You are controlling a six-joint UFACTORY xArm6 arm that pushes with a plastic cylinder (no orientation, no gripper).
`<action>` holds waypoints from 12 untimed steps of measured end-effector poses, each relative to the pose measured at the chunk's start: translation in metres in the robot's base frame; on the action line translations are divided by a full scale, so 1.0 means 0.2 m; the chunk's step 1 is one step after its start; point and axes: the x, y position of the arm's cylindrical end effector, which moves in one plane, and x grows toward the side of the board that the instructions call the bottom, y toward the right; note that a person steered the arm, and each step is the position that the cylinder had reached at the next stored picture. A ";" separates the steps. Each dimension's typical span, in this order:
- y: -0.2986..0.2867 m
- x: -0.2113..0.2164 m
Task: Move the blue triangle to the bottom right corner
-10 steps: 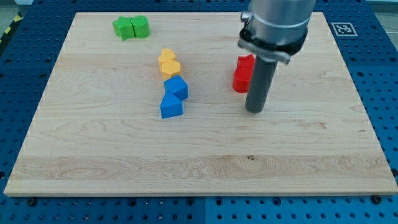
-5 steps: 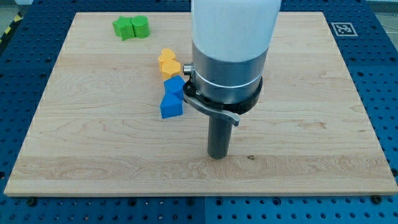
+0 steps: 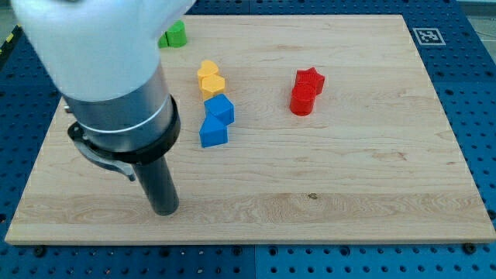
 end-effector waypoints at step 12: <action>-0.42 -0.36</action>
